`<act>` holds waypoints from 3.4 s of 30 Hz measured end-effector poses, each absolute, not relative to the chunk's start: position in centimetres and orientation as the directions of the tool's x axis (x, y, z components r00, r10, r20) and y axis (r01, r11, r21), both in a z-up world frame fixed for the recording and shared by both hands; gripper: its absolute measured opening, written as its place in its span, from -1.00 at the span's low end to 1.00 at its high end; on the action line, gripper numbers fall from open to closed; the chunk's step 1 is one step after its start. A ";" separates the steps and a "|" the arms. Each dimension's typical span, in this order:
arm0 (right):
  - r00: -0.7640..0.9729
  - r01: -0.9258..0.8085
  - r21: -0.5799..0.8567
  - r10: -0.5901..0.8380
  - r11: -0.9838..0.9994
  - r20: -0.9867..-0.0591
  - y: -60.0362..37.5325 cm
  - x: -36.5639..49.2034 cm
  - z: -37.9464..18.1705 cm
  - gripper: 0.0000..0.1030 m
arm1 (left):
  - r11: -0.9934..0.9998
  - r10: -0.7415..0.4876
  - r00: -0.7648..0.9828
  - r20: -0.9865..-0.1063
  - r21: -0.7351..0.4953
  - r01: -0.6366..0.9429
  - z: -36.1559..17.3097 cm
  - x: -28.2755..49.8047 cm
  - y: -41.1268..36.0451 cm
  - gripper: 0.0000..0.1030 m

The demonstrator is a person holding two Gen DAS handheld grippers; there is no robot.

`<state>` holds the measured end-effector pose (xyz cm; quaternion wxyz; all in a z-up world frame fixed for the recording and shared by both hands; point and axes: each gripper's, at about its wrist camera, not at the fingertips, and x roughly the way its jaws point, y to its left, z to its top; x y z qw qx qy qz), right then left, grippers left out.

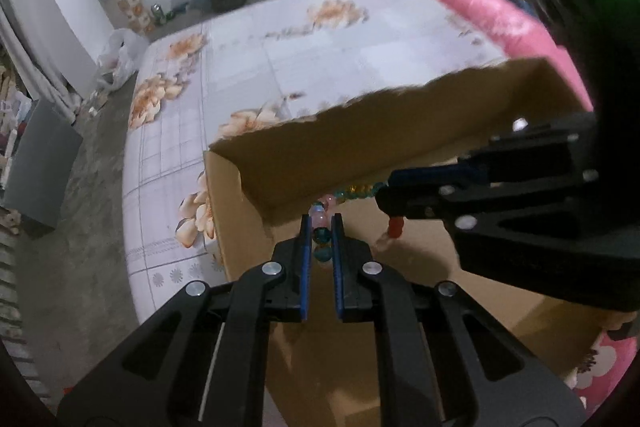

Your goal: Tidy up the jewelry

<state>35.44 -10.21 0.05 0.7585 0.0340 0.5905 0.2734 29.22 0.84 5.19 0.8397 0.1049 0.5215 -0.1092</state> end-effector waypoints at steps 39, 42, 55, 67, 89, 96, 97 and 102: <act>0.506 -0.226 0.430 0.483 0.874 -0.715 -25.2 8.4 -0.9 -0.20 | 0.965 -0.261 0.612 -0.747 -0.210 0.156 1.5 4.8 6.1 0.63; 0.505 -0.248 0.393 0.465 0.885 -0.728 -23.4 9.0 -2.1 -0.27 | 0.951 -0.310 0.598 -0.739 -0.233 0.205 0.1 5.4 5.1 0.60; 0.490 -0.323 0.225 0.365 0.919 -0.792 -19.3 9.7 -5.1 -0.45 | 0.940 -0.337 0.516 -0.787 -0.315 0.134 -3.1 9.2 5.5 -0.04; 0.494 -0.324 0.241 0.381 0.915 -0.781 -18.9 10.1 -5.2 -0.45 | 0.736 -0.616 0.489 -0.618 -0.672 0.077 -4.0 9.7 9.5 -0.04; 0.493 -0.326 0.263 0.400 0.908 -0.773 -19.3 9.9 -5.4 -0.45 | 0.862 -0.490 0.497 -0.717 -0.482 0.156 -2.0 9.8 3.9 -0.60; 0.504 -0.324 0.258 0.397 0.910 -0.767 -19.7 9.8 -5.0 -0.45 | 0.970 -0.227 0.562 -0.796 -0.133 0.203 -2.2 8.4 -0.1 -0.83; 0.511 -0.323 0.278 0.414 0.905 -0.753 -20.3 9.6 -4.5 -0.45 | 0.973 -0.206 0.567 -0.798 -0.104 0.206 -2.5 8.8 -0.2 -0.83; 0.526 -0.275 0.395 0.481 0.876 -0.701 -24.9 8.0 -2.5 -0.43 | 0.975 -0.148 0.591 -0.793 -0.018 0.220 -2.8 8.7 -1.7 -0.83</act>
